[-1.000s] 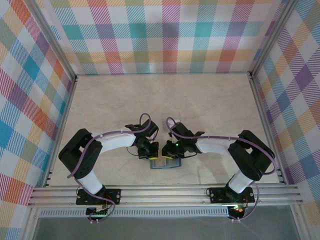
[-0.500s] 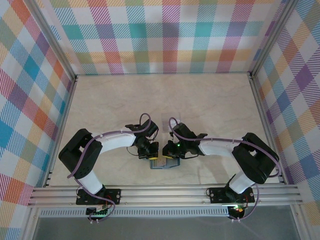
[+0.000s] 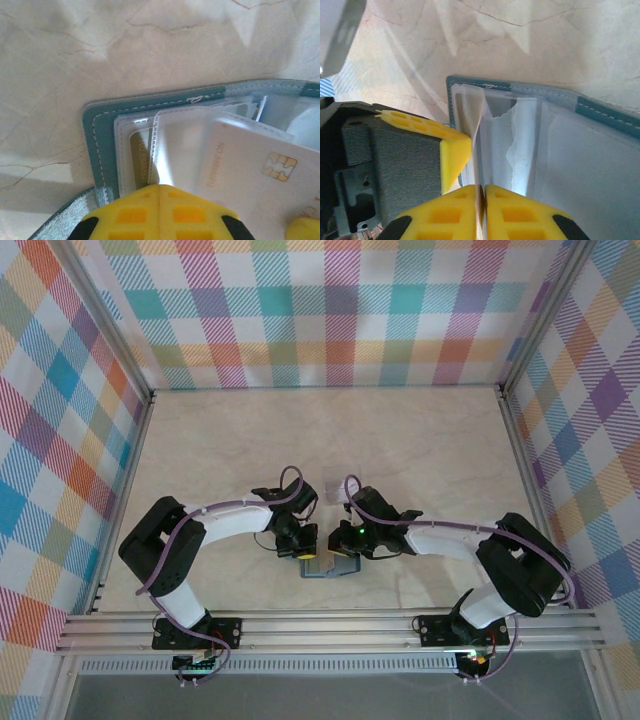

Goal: Take the credit cards out of the card holder

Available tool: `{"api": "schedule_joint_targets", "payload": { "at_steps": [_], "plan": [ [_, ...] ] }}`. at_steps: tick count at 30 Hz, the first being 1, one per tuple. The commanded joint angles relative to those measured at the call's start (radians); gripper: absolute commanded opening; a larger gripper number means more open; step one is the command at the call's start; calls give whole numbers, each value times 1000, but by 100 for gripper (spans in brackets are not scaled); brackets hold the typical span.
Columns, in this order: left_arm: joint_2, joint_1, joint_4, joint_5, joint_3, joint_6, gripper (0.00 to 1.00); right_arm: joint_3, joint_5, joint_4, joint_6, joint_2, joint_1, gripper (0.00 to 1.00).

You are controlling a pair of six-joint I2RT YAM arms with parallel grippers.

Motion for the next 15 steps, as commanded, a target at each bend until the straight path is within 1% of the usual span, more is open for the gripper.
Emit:
{"api": "schedule_joint_targets", "payload": {
  "at_steps": [1, 4, 11, 15],
  "plan": [
    [47, -13, -82, -69, -19, 17, 4, -11, 9, -1, 7, -25, -5, 14],
    [48, -13, -85, -71, -16, 19, 4, -1, 27, -40, 1, -27, -7, 13],
    [37, -12, -96, -73, -6, 18, 4, 56, 120, -251, -59, -40, -7, 9],
    [25, -12, -109, -74, 1, 18, 4, 68, 135, -292, -83, -54, -7, 6]
  ]
}}
